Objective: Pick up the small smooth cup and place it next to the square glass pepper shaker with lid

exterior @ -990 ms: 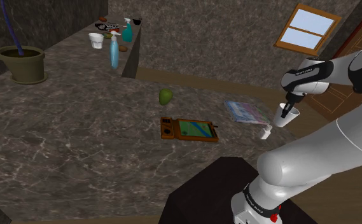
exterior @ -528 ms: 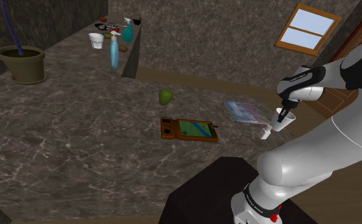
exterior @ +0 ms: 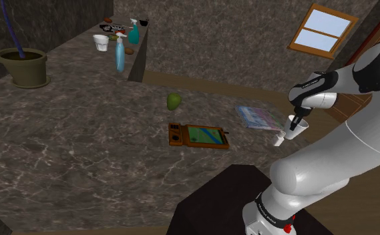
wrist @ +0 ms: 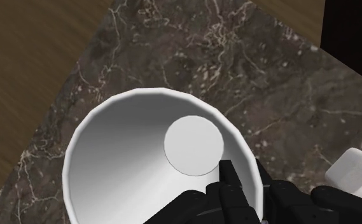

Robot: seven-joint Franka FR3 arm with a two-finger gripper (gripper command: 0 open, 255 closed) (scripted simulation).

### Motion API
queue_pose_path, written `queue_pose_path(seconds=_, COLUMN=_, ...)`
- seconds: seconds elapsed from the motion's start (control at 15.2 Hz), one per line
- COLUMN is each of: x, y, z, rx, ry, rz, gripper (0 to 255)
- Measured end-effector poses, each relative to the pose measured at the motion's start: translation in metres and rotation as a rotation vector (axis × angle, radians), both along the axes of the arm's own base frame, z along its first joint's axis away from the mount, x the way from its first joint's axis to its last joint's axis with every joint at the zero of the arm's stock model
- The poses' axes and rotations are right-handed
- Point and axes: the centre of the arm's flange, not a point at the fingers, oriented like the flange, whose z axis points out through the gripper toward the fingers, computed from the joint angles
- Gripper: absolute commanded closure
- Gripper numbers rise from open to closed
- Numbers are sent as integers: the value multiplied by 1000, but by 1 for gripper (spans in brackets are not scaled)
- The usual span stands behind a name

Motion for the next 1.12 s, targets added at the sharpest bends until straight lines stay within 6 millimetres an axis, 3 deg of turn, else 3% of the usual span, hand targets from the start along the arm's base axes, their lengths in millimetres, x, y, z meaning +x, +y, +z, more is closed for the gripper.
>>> queue_pose_path(seconds=0.07, x=0, y=0, z=0, rx=0, ry=0, rz=0, gripper=0)
queue_pose_path(seconds=0.46, x=0, y=0, z=0, rx=0, ry=0, rz=0, gripper=0)
queue_pose_path(seconds=0.79, x=5, y=9, z=43, rx=-1, ry=-1, rz=1, gripper=0)
queue_pose_path(seconds=1.12, x=5, y=11, z=48, rx=0, ry=0, rz=0, gripper=0)
